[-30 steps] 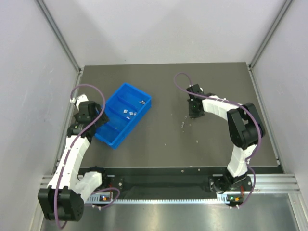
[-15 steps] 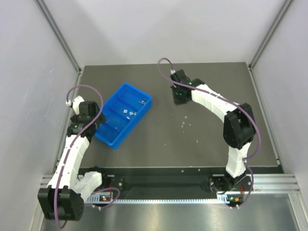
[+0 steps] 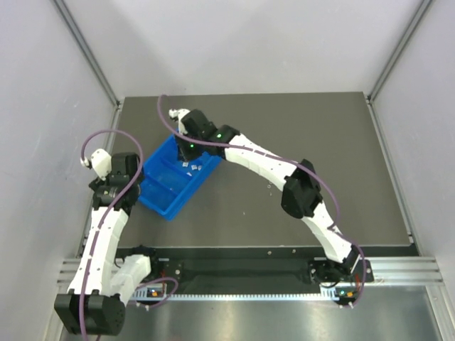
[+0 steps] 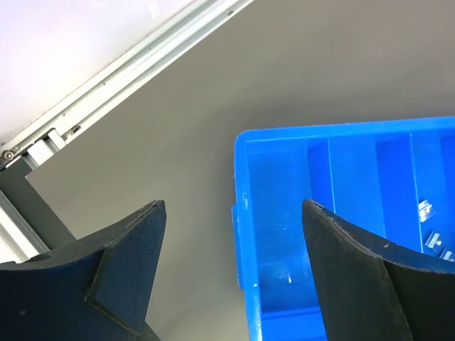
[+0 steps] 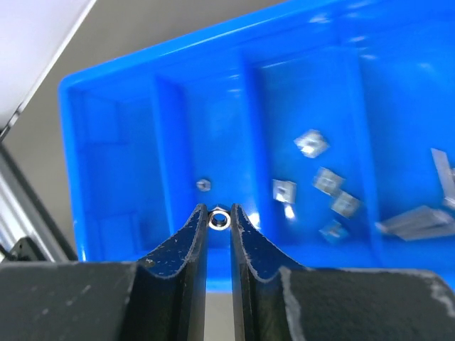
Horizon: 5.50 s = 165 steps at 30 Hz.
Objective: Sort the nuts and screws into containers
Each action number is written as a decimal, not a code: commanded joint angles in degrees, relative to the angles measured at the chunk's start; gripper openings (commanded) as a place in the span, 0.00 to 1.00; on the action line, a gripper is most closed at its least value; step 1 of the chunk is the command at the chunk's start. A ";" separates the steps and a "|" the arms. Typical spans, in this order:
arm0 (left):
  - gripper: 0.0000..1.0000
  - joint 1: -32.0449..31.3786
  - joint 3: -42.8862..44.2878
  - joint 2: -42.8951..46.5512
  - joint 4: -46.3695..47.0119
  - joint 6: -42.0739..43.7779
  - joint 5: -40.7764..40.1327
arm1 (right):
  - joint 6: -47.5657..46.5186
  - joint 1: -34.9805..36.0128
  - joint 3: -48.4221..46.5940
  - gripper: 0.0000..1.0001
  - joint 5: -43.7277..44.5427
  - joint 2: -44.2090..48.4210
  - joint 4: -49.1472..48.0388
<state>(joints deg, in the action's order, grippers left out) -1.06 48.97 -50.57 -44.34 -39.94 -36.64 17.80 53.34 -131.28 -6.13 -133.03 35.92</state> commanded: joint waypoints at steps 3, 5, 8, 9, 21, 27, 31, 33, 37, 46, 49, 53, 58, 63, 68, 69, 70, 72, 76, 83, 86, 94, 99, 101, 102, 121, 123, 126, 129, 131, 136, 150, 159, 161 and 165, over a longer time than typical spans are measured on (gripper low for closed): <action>0.82 0.27 -1.42 3.10 -0.22 0.74 -1.33 | -1.98 3.07 -2.21 0.02 -5.65 -2.14 -10.35; 0.82 0.01 -1.95 4.15 0.39 1.44 -0.98 | -2.86 3.87 -2.22 0.02 -5.21 -3.45 -9.91; 0.82 -0.43 -2.56 5.38 1.01 2.15 -0.62 | -4.44 5.19 -1.70 0.04 -3.19 -5.21 -8.42; 0.82 -0.61 -2.56 5.74 1.09 2.32 -0.54 | -4.88 5.54 -1.78 0.07 -1.97 -5.65 -7.63; 0.81 -1.66 -2.48 7.24 3.64 7.24 4.28 | -3.85 3.18 -1.88 0.76 2.43 2.23 -2.09; 0.77 -1.84 -1.51 6.53 8.38 11.91 16.68 | 0.39 -6.92 14.71 0.77 10.77 19.89 0.11; 0.71 -2.71 -1.33 5.04 11.45 13.22 24.06 | 2.58 -15.18 33.34 0.74 16.76 32.80 0.46; 0.70 -3.68 -0.72 4.34 12.34 13.49 26.79 | 4.08 -20.80 44.06 0.72 16.50 36.16 0.38; 0.68 -11.12 1.30 0.66 12.96 11.83 23.38 | 2.50 -25.48 58.05 0.70 17.56 42.32 -4.70; 0.67 -35.04 10.08 -17.25 15.07 6.55 9.67 | 2.15 -28.91 64.92 0.68 12.29 39.87 -10.25; 0.67 -37.52 13.25 -22.72 15.24 4.97 8.17 | 1.80 -28.47 63.36 0.66 10.70 36.55 -11.75; 0.68 -37.70 14.92 -24.93 14.98 3.21 6.77 | 1.71 -25.75 60.19 0.63 12.54 31.00 -11.05; 0.72 -37.61 14.66 -22.57 12.44 0.92 1.06 | 3.20 -24.78 59.30 0.56 13.69 27.39 -10.17; 0.77 -37.35 12.12 -18.53 10.85 -0.39 -1.85 | 3.21 -24.60 59.83 0.49 13.95 26.16 -10.08; 0.78 -37.09 10.71 -16.76 9.01 -1.71 -2.73 | 2.77 -24.51 60.09 0.42 15.36 24.58 -10.34; 0.78 -37.08 10.53 -16.32 8.57 -2.06 -2.91 | 2.59 -24.51 60.09 0.41 15.36 24.31 -10.35; 0.78 -37.17 10.36 -16.14 8.39 -2.16 -2.91 | 2.41 -24.51 59.92 0.39 15.45 23.79 -10.43; 0.78 -37.08 9.83 -15.44 7.87 -2.59 -2.91 | 1.98 -24.51 59.83 0.38 15.88 23.52 -10.52; 0.78 -37.08 8.86 -14.30 7.16 -2.95 -3.43 | 1.62 -24.34 59.39 0.38 16.41 22.29 -10.61; 0.78 -37.00 7.90 -12.37 5.49 -3.91 -4.57 | 2.15 -23.37 59.74 0.27 16.77 21.76 -9.56; 0.78 -37.00 7.28 -11.49 5.14 -4.26 -4.93 | 2.59 -22.58 59.83 0.27 16.94 21.94 -8.50; 0.78 -37.00 6.14 -10.61 5.14 -5.14 -4.93 | 3.90 -21.26 60.62 0.26 17.12 22.11 -7.62; 0.78 -37.00 5.61 -9.47 4.87 -5.23 -5.28 | 5.13 -21.35 60.44 0.29 16.94 22.29 -6.22; 0.78 -37.00 5.17 -8.94 4.87 -5.32 -5.46 | 5.49 -21.35 60.71 0.30 16.77 22.38 -6.30; 0.78 -37.00 5.00 -8.85 4.96 -5.32 -5.46 | 5.49 -21.35 60.71 0.30 16.68 22.20 -6.48; 0.84 -25.16 6.93 -9.20 -6.97 -16.91 -3.29 | 2.33 -14.78 47.46 0.00 15.81 24.66 1.16; 0.85 -18.21 5.97 -8.33 -7.25 -16.92 -0.98 | 1.63 -12.57 39.49 0.00 15.01 23.01 2.65; 0.86 -11.70 2.72 -5.78 -7.08 -16.75 -0.54 | 0.22 -8.00 27.11 0.00 12.90 17.57 4.85; 0.86 -5.72 0.34 -3.05 -7.43 -16.83 0.52 | -1.19 -3.61 13.67 0.00 10.53 10.20 6.87; 0.87 -1.60 -0.71 -1.30 -8.31 -17.10 1.39 | -2.59 -0.44 6.51 0.00 8.60 6.14 8.89; 0.88 4.13 -2.56 1.70 -7.43 -12.81 3.94 | -3.48 4.75 -4.94 0.00 4.65 -1.26 6.45; 0.73 3.09 -1.69 9.17 4.16 7.68 28.18 | 1.97 -0.94 14.45 0.36 11.05 17.87 4.60; 0.66 -18.59 -1.86 6.73 10.58 3.05 37.18 | 4.96 -21.48 50.66 0.87 15.98 45.91 2.14; 0.64 -30.01 -1.08 2.95 11.37 2.07 30.27 | 4.53 -25.72 58.29 0.92 16.32 51.43 1.44; 0.64 -50.93 4.89 -12.15 12.26 1.53 19.19 | 3.21 -33.99 66.67 0.98 17.91 57.52 0.99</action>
<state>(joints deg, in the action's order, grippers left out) -41.65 48.97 -53.91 -35.99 -37.32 -8.34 21.47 21.39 -68.71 10.83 -78.65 38.37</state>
